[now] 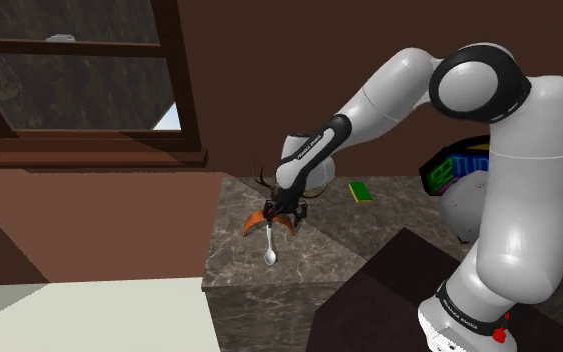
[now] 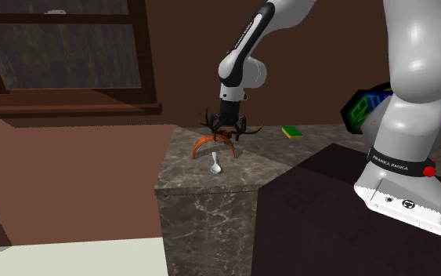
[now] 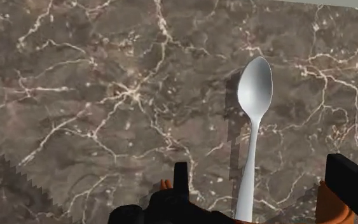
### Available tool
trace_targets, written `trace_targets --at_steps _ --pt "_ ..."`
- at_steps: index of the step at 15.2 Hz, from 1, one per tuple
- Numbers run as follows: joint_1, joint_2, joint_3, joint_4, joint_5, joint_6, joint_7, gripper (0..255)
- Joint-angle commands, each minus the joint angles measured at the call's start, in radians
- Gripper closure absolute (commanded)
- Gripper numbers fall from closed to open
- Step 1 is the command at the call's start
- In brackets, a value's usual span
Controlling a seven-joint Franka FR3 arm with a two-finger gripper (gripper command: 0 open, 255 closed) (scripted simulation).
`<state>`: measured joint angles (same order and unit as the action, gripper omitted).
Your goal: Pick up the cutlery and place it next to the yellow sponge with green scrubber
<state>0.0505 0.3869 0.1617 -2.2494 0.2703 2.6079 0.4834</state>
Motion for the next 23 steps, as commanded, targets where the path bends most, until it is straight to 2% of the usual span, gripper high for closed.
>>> trace_targets --at_steps 1,5,13,21,22,23 --pt "0.008 0.083 -0.009 0.068 0.001 0.022 0.027 0" --pt "0.025 0.238 -0.024 0.202 0.009 0.054 0.073 0" --pt "0.039 0.335 -0.022 0.240 0.017 0.115 0.067 0" --pt "0.039 0.335 -0.022 0.240 0.017 0.115 0.067 0" --pt "0.039 0.335 -0.022 0.240 0.017 0.115 0.067 255" --pt "0.039 0.335 -0.022 0.240 0.017 0.115 0.067 255"
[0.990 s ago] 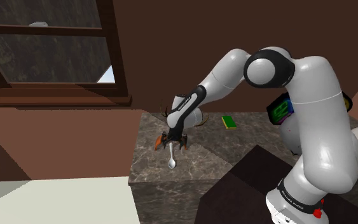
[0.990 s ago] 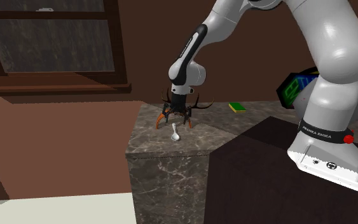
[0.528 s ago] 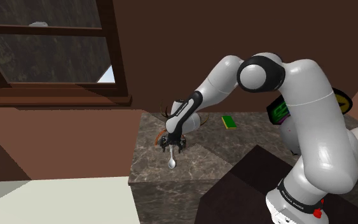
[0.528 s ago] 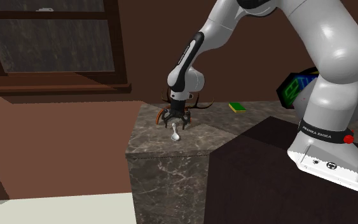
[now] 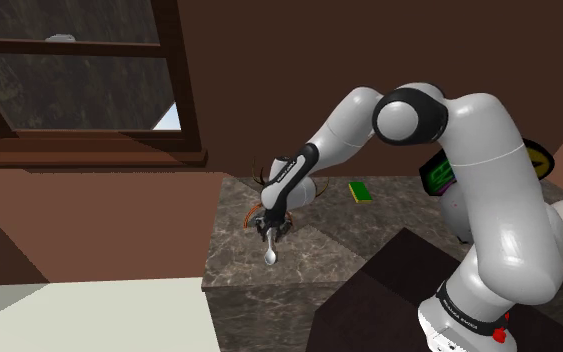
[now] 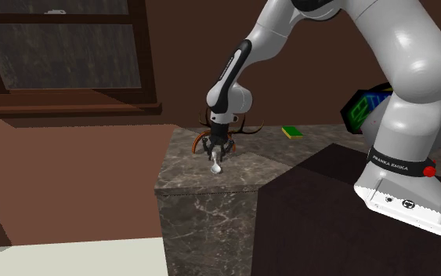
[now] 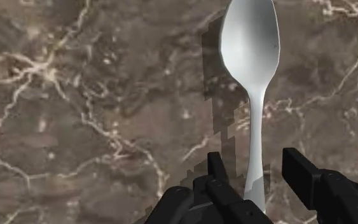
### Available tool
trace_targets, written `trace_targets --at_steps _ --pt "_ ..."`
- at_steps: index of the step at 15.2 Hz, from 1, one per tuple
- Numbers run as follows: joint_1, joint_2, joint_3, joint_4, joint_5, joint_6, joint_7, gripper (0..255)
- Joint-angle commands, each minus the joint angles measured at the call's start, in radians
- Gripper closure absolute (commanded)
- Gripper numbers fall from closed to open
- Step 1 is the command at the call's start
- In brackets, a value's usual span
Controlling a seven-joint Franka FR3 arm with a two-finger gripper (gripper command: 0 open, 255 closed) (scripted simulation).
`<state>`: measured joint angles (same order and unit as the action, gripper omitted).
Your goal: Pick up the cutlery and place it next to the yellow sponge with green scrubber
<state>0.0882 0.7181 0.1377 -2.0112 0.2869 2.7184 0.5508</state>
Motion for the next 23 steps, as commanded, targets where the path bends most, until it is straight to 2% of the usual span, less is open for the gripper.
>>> trace_targets --at_steps 1,8,23 --pt "0.002 0.003 0.002 0.002 0.000 0.005 0.000 255" --pt "0.002 0.003 0.002 0.002 0.000 0.005 -0.001 255" --pt "0.006 -0.186 -0.008 -0.059 -0.011 -0.122 0.037 255"
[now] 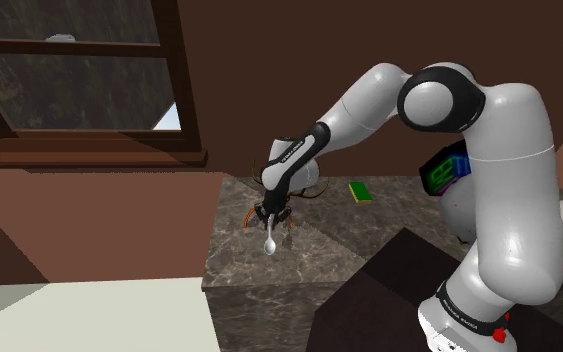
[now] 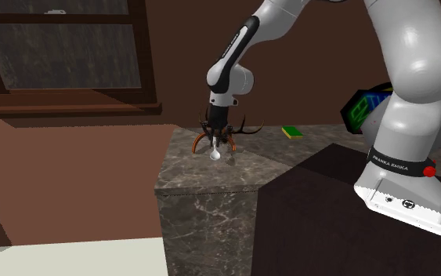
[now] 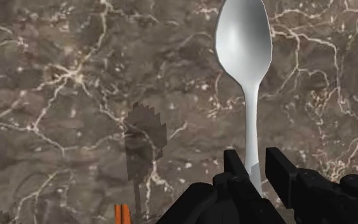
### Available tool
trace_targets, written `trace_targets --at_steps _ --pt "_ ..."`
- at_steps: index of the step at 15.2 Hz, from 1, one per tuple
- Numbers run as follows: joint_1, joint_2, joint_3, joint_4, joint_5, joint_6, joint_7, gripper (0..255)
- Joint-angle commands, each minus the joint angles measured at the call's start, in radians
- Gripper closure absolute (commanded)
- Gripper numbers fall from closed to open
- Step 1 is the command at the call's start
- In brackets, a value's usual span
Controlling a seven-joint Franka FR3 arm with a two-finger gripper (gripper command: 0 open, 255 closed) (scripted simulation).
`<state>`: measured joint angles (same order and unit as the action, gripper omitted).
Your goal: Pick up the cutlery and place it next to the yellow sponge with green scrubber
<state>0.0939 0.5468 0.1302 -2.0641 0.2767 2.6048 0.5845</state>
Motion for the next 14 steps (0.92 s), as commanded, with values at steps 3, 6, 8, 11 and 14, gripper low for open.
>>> trace_targets --at_steps 3,6,8,11,14 --pt "0.001 -0.050 -0.002 -0.013 -0.004 -0.037 0.011 255" --pt "-0.038 -0.070 -0.006 -0.044 0.005 -0.035 -0.038 255" --pt "-0.077 -0.087 -0.011 -0.071 0.013 -0.035 -0.089 255" --pt "-0.134 -0.108 -0.022 -0.103 0.023 -0.039 -0.163 255" --pt "-0.191 -0.124 -0.036 -0.124 0.029 -0.048 -0.237 255"
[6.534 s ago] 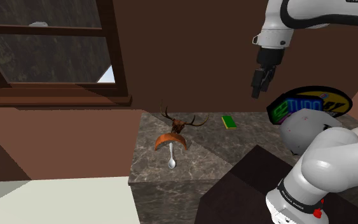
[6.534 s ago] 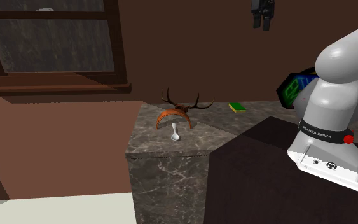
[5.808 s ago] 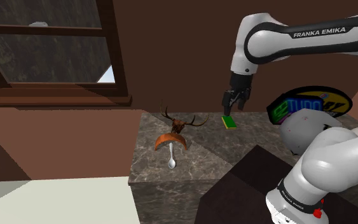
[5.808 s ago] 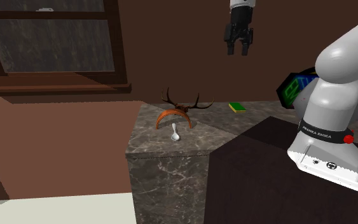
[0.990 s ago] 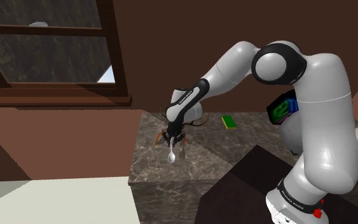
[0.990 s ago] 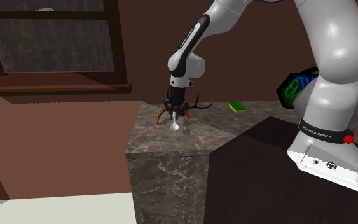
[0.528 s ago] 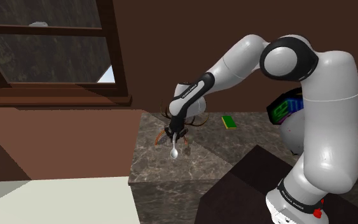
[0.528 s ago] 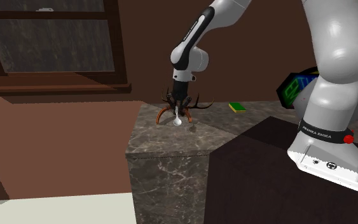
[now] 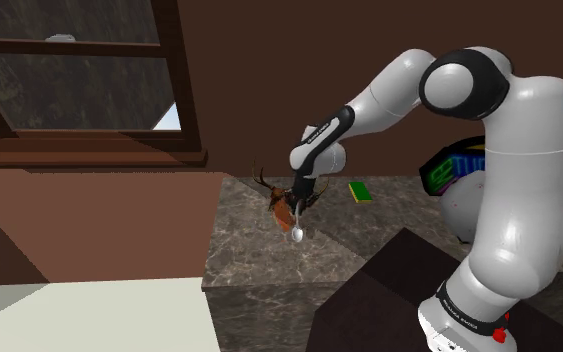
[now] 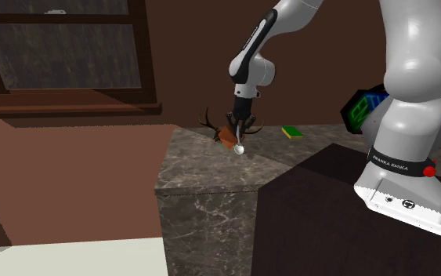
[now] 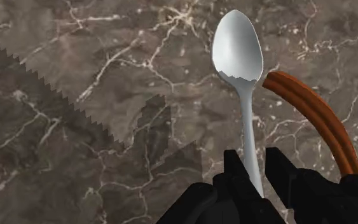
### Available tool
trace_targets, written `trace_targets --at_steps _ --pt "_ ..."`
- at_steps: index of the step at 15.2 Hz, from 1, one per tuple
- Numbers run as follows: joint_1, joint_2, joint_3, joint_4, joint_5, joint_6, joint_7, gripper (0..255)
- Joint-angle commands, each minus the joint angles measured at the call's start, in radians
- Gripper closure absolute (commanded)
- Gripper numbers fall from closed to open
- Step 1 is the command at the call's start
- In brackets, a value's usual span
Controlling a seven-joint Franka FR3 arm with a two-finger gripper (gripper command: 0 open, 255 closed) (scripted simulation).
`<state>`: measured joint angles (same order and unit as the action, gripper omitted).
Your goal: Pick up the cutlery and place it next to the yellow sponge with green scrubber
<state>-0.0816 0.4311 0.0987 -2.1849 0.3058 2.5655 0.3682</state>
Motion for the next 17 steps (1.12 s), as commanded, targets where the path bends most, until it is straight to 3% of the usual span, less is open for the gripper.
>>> trace_targets --at_steps 1,9,16,17 --pt "-0.034 -0.012 -0.010 -0.008 0.002 -0.013 -0.045 255" --pt "-0.176 -0.018 -0.063 -0.005 0.001 -0.060 -0.230 255" --pt "-0.296 0.014 -0.117 0.061 -0.013 -0.125 -0.381 255" --pt "-0.298 0.026 -0.115 0.062 -0.011 -0.115 -0.385 255"
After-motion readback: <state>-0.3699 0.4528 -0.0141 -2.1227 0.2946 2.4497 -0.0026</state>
